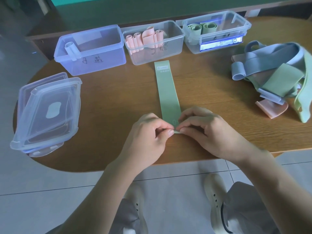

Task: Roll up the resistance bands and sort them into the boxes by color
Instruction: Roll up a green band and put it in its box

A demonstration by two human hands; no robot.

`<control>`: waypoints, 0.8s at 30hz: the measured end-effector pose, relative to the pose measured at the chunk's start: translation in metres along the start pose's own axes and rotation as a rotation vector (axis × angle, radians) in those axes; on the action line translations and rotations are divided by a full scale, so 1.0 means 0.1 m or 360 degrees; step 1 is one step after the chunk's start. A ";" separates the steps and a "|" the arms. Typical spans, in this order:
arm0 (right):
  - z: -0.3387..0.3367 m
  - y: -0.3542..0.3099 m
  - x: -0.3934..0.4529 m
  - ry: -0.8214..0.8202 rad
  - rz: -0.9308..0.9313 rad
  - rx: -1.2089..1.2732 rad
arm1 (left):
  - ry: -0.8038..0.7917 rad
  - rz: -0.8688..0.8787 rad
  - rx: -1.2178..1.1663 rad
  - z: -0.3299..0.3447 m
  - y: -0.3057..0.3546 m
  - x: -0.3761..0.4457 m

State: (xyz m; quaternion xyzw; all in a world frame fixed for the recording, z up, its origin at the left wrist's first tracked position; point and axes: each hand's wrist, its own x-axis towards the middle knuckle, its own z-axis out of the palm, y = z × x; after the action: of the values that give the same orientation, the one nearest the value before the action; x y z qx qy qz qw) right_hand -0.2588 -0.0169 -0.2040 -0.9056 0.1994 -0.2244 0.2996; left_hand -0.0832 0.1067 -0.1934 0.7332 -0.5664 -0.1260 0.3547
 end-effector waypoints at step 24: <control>0.09 -0.12 0.13 0.0256 0.0559 0.0025 | 0.0070 0.0181 0.0062 0.03 -0.07 0.05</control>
State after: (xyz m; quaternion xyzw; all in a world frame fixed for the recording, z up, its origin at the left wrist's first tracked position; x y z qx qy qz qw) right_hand -0.2409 -0.0097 -0.1993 -0.8336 0.3759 -0.2421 0.3244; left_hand -0.0777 0.1022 -0.1992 0.7091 -0.6015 -0.0785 0.3594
